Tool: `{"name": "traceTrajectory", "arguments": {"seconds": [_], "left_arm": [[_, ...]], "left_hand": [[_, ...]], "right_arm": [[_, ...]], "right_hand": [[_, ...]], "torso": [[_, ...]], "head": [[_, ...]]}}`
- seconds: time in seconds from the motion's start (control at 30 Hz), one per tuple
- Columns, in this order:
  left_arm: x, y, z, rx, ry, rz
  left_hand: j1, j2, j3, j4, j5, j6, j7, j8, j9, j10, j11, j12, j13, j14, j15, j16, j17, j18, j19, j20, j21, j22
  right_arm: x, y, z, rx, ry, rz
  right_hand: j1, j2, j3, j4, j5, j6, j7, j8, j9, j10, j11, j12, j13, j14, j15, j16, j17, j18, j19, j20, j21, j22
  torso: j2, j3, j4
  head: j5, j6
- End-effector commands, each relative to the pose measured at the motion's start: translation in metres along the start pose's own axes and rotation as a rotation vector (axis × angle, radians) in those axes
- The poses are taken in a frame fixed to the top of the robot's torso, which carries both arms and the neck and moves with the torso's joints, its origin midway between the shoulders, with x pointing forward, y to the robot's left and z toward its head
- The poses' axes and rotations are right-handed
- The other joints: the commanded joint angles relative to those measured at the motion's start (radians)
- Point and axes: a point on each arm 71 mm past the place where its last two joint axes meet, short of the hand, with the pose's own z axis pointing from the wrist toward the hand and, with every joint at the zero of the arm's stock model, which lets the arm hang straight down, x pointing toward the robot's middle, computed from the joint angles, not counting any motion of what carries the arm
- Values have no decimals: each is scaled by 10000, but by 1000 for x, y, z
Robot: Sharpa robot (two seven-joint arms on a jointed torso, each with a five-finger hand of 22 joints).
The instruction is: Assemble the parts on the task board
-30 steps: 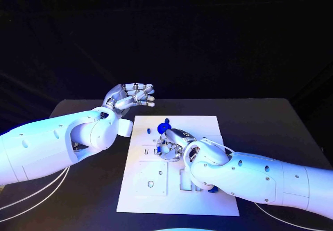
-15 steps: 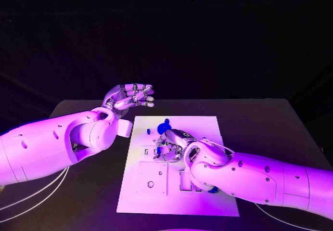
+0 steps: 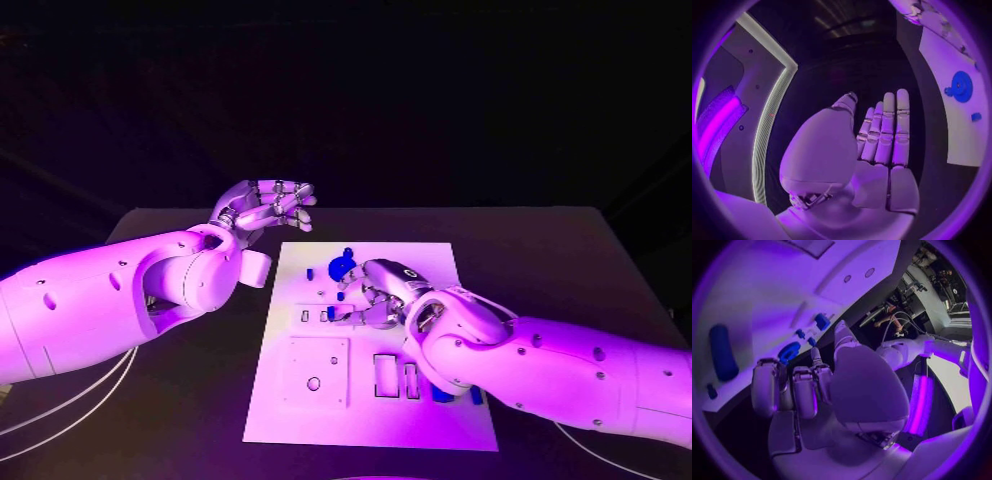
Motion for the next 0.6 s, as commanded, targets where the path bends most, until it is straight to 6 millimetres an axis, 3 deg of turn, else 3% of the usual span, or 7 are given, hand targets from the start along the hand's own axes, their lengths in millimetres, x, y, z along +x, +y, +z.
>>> {"name": "traceTrajectory", "arguments": {"seconds": [0.03, 0.1, 0.17, 0.23, 0.33, 0.43, 0.6], "left_arm": [[0, 11, 1, -1415, 752, 1559], [-2, 16, 1, -2059, 1125, 2300], [-4, 22, 0, -2769, 1600, 3247], [-4, 28, -1, -3435, 2016, 4136], [-2, 36, -4, -4406, 2680, 5349], [3, 42, -5, -5204, 3303, 6648], [14, 51, -3, -6208, 4166, 8406]], "left_hand": [[-453, -11, -92, 42, -61, 18, -131, 597, 282, 346, -200, 1015, 576, 454, -217, 1904, 1119, 144, 257, -201, 1184, 701], [-627, -22, -115, 66, -53, -195, -226, 1294, 614, 126, -319, 2367, 1481, 655, -324, 3360, 2103, 69, 364, -305, 2365, 1735], [-1271, 93, -283, 145, -45, -14, -619, 2263, 1100, 209, -596, 4538, 2905, 2635, -626, 6264, 5078, -232, 1508, -516, 4056, 3977], [-1580, 207, -288, 111, -22, -425, -732, 3420, 1846, -779, -796, 7021, 4707, 3271, -756, 7403, 6354, -441, 2032, -687, 5027, 5313], [-1902, 297, -347, 119, -26, -125, -995, 4122, 2288, 214, -1026, 8698, 6380, 3997, -940, 8170, 7560, -657, 2844, -803, 5726, 6578], [-2234, 409, -412, 127, -15, 0, -1207, 4619, 2719, 965, -1219, 9844, 7799, 4375, -1118, 8573, 8267, -802, 3357, -970, 6149, 7367], [-2602, 497, -527, 136, -73, -58, -1250, 4779, 2940, 1047, -1258, 10035, 8046, 4439, -1166, 8641, 8394, -831, 3444, -1033, 6238, 7520]], "right_arm": [[-24, 4, -8, -1724, -740, 913], [-39, -5, -14, -1754, -824, 1378], [-55, -15, -20, -1542, -905, 1984], [-70, -27, -26, -1232, -1028, 2527], [-89, -44, -35, -764, -1327, 3019], [-107, -63, -42, -211, -1744, 3389], [-124, -86, -48, 462, -2223, 3694]], "right_hand": [[396, 196, 212, -53, 296, 16, -7, -23, -18, -238, 23, -251, 957, 886, 31, -146, 2049, 198, -424, -26, -728, 617], [535, 241, 265, -56, 688, 256, -71, 149, 32, -283, -27, -286, 922, 874, -6, -170, 2008, 221, -484, -48, -861, 547], [672, 319, 340, -71, 991, 388, -136, 347, 82, -563, -93, -581, 620, 795, -70, -293, 1725, 323, -732, -103, -1373, 240], [641, 319, 329, -61, 1176, 434, -167, 474, 116, -589, -123, -613, 585, 790, -98, -312, 1700, 325, -738, -132, -1429, 216], [610, 328, 332, -53, 1410, 391, -179, 560, 132, -600, -137, -628, 562, 790, -117, -325, 1688, 326, -729, -155, -1471, 199], [603, 328, 330, -52, 1420, 389, -179, 565, 133, -603, -139, -632, 557, 788, -118, -329, 1679, 324, -725, -156, -1466, 203], [587, 333, 329, -53, 1459, 372, -181, 580, 134, -615, -141, -647, 539, 783, -121, -339, 1659, 330, -735, -160, -1501, 183]], "torso": [[-49, -2, -55], [-95, -2, -70], [-130, 5, -93], [-178, 16, -107], [-229, 34, -115], [-286, 64, -109], [-328, 97, -70]], "head": [[60, -21], [97, -67], [128, -81], [152, -112], [173, -141], [193, -204], [204, -260]]}}
